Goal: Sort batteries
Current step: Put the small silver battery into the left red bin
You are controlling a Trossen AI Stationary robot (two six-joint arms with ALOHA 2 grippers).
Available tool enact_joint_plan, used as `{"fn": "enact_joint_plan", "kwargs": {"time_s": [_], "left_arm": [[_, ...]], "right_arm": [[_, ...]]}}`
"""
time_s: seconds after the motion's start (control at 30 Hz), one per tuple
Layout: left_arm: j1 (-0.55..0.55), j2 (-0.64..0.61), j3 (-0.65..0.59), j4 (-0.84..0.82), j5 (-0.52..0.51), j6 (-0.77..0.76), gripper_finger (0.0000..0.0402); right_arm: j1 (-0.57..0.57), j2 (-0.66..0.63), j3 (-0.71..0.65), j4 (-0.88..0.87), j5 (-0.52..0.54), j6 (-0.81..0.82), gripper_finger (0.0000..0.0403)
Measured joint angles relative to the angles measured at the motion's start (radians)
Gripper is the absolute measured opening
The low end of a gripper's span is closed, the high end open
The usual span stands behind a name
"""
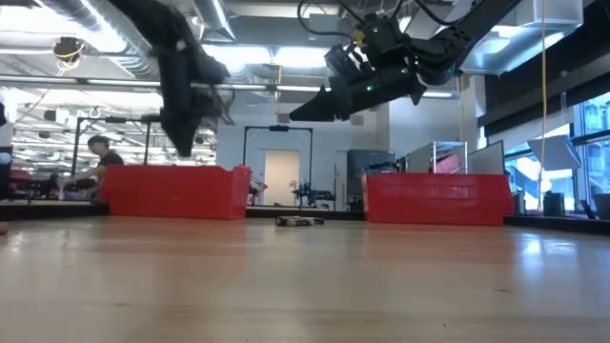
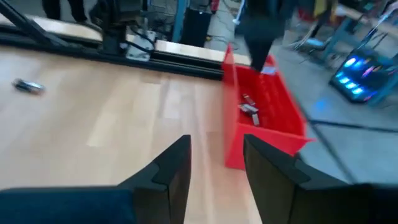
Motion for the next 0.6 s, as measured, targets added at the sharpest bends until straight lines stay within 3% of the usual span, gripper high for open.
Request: {"fn": "enact_joint_plan", "kwargs": {"time_s": [0.27,0.6], "left_arm": [[0.114,0.171,0.028,0.004,0.115,-0.006,0.0011],[0.167,0.285,0.041,-0.012,0.146,-0.016,0.0011]], "right_arm": [[0.0,0.0,0.0,-0.005,0.053,-0.096,0.0146],[0.0,0.0,0.0,-0.007,0.053,-0.12,0.0146]]}}
